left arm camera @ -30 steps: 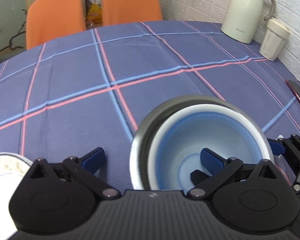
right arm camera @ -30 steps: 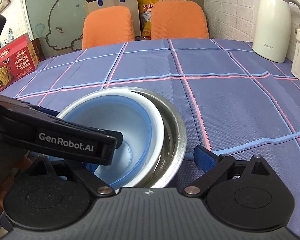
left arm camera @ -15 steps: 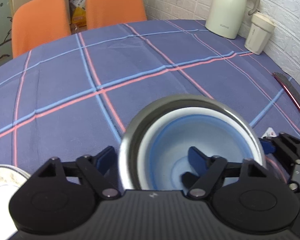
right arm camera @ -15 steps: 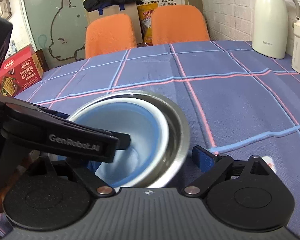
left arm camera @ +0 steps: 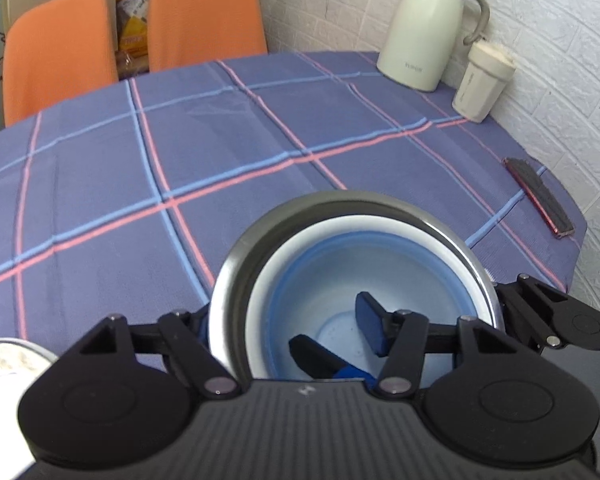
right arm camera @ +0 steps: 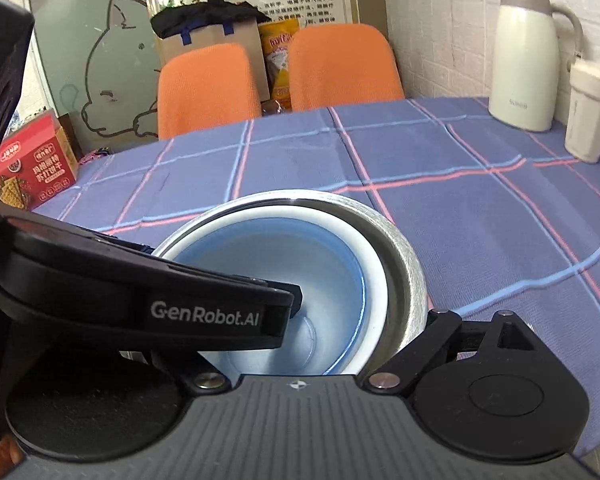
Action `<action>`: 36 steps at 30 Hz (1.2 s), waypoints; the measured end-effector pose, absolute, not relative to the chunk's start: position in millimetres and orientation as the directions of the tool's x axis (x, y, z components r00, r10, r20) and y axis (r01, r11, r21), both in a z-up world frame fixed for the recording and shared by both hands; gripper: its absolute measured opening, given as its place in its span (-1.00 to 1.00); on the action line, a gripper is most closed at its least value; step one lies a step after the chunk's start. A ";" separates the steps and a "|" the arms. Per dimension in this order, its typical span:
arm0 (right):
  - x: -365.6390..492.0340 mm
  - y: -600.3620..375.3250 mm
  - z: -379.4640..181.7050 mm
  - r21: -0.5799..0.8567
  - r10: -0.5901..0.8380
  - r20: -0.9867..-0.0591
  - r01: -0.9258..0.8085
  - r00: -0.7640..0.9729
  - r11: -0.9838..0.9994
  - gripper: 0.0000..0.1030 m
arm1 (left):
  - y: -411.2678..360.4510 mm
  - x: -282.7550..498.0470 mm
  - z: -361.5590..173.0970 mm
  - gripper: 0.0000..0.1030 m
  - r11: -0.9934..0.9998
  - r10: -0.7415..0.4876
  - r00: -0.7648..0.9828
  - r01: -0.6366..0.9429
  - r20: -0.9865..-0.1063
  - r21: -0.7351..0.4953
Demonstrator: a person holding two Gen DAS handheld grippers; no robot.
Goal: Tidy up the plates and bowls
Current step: 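Carry the bowl stack with the left tool toward the plate stack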
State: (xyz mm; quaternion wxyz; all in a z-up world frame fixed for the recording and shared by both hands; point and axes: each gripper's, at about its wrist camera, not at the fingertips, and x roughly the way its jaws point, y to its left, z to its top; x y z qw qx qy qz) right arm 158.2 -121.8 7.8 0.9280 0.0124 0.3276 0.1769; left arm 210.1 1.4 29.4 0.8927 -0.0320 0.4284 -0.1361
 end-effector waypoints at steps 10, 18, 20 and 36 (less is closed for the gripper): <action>138.7 -48.3 40.6 0.168 0.539 -0.513 -0.538 0.668 0.826 0.53 | 87.6 153.7 77.0 0.13 0.997 -0.058 0.703 0.004 -0.708 -0.077; 118.5 9.5 29.8 0.185 0.640 -0.548 -0.668 0.539 0.721 0.53 | 157.2 110.4 59.7 0.11 0.981 0.045 0.681 -0.168 -0.731 -0.096; 116.2 15.6 23.6 0.179 0.632 -0.573 -0.672 0.522 0.718 0.53 | 165.0 108.7 48.3 0.11 0.977 0.029 0.669 -0.178 -0.743 -0.121; 120.3 30.6 2.8 0.206 0.604 -0.639 -0.651 0.476 0.730 0.52 | 178.6 104.8 27.3 0.86 0.978 0.033 0.714 -0.167 -0.699 -0.125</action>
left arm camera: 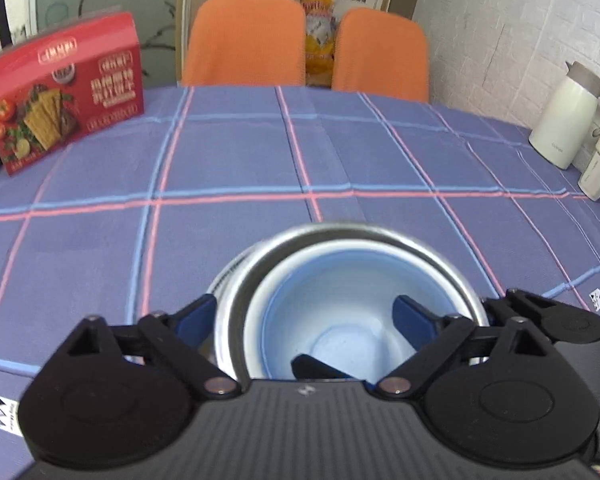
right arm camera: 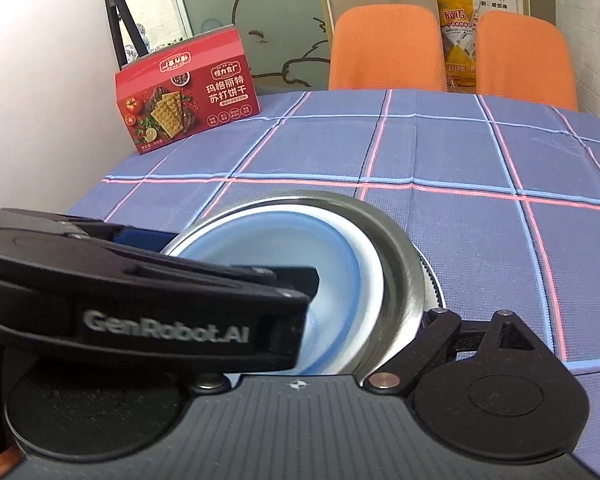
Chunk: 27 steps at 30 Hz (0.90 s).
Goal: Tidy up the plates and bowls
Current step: 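Carry the bowl stack with the left tool toward the plate stack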
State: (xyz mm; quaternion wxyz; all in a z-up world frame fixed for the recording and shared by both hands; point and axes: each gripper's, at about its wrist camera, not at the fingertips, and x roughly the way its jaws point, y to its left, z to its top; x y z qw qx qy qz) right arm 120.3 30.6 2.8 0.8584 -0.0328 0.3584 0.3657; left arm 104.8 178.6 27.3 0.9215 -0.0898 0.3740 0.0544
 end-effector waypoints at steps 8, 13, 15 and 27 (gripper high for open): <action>115.7 -4.7 26.8 0.244 0.614 -0.540 -0.592 0.576 0.768 0.53 | 182.1 88.2 54.6 0.96 0.970 0.108 0.794 -0.215 -0.598 -0.110; 113.6 -23.1 34.8 0.244 0.593 -0.506 -0.555 0.627 0.795 0.53 | 170.8 79.4 60.6 0.96 0.964 0.113 0.811 -0.230 -0.574 -0.136; 111.1 -30.9 36.0 0.231 0.581 -0.499 -0.547 0.643 0.805 0.53 | 161.5 74.3 62.4 0.96 0.964 0.121 0.821 -0.232 -0.559 -0.133; 66.3 -94.3 23.6 0.240 0.493 -0.484 -0.432 0.723 0.869 0.53 | 97.6 26.4 62.7 0.97 0.978 0.173 0.850 -0.210 -0.497 -0.018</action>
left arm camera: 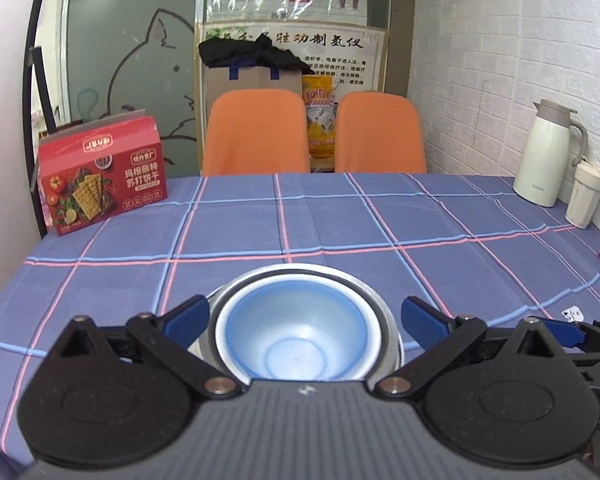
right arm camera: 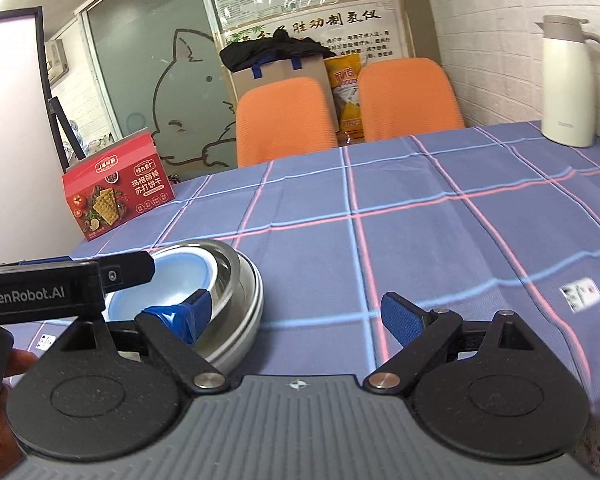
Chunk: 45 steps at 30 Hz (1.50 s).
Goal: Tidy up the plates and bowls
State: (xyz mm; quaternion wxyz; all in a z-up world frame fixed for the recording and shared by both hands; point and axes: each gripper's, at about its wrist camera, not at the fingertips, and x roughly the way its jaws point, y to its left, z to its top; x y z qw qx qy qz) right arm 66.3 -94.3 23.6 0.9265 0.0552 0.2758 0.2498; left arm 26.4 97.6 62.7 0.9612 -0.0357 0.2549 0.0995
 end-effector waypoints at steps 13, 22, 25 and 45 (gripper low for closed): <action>8.8 -126.4 -6.6 0.214 0.454 -0.482 -0.401 0.749 0.890 0.54 | 52.5 -23.3 33.2 0.97 0.982 0.187 0.847 -0.180 -0.498 0.062; -30.5 -140.8 -16.4 0.045 0.316 -0.461 -0.333 0.830 0.942 0.54 | 27.8 -56.9 16.5 0.97 0.983 0.183 0.847 -0.165 -0.500 0.080; -45.3 -151.8 -16.0 0.046 0.303 -0.438 -0.315 0.846 0.948 0.54 | 21.7 -73.0 18.9 0.97 0.983 0.181 0.860 -0.162 -0.477 0.081; -107.9 -179.2 15.1 0.070 0.296 -0.235 -0.287 0.926 0.955 0.55 | 0.6 -138.5 38.4 0.98 0.980 0.193 0.922 -0.161 -0.336 0.120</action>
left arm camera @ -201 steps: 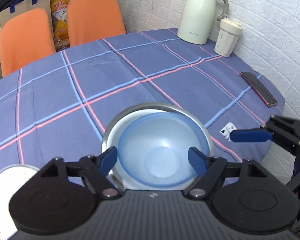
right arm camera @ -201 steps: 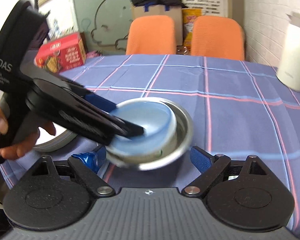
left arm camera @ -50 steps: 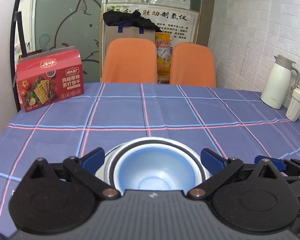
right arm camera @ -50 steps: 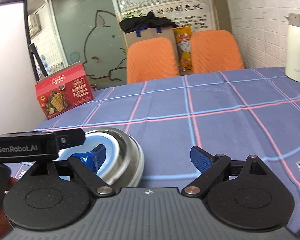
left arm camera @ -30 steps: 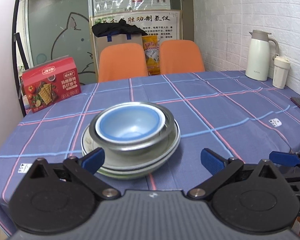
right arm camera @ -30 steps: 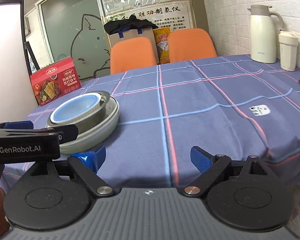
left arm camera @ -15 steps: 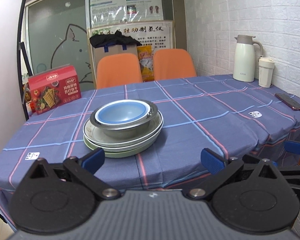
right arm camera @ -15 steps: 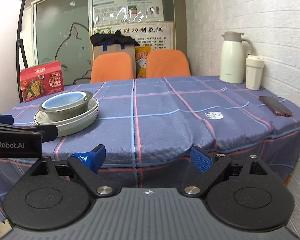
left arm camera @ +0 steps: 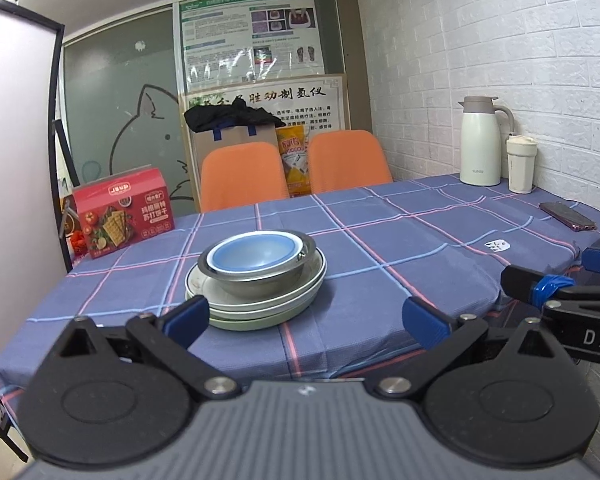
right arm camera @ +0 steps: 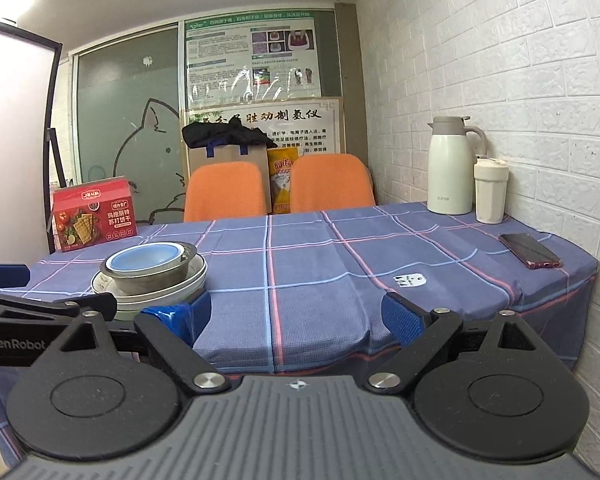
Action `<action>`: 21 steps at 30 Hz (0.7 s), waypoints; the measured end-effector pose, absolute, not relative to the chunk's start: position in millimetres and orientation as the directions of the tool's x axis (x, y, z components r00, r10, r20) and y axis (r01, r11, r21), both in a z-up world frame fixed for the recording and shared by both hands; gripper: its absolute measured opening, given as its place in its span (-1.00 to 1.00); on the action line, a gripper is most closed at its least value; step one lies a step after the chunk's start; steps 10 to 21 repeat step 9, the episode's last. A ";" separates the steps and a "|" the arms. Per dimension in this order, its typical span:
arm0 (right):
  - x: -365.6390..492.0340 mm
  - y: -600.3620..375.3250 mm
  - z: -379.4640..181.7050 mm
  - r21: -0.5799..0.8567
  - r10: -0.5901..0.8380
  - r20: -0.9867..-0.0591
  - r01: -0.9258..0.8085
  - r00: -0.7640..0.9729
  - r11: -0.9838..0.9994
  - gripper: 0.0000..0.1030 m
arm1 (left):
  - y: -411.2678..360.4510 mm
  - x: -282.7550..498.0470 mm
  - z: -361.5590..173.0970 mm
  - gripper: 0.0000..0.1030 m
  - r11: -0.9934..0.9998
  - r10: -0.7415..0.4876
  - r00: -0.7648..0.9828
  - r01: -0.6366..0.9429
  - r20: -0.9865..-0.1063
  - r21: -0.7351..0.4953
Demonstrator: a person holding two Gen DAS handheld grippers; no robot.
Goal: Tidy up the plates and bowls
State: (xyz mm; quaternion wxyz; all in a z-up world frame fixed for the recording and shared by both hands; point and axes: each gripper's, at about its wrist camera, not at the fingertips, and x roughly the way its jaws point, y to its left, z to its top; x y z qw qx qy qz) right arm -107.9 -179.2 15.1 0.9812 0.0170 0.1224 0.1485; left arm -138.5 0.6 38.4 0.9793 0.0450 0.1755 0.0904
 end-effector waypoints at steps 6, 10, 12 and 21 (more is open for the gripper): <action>-109.0 -179.4 13.8 0.087 0.306 -0.237 -0.294 0.922 0.952 0.55 | 2.8 -140.4 38.4 0.98 0.983 0.176 0.931 -0.152 -0.321 0.099; -108.3 -180.5 13.8 0.091 0.308 -0.239 -0.295 0.921 0.951 0.55 | 3.5 -140.3 37.8 0.98 0.984 0.172 0.928 -0.150 -0.330 0.093; -108.3 -180.5 13.8 0.091 0.308 -0.239 -0.295 0.921 0.951 0.55 | 3.5 -140.3 37.8 0.98 0.984 0.172 0.928 -0.150 -0.330 0.093; -108.3 -180.5 13.8 0.091 0.308 -0.239 -0.295 0.921 0.951 0.55 | 3.5 -140.3 37.8 0.98 0.984 0.172 0.928 -0.150 -0.330 0.093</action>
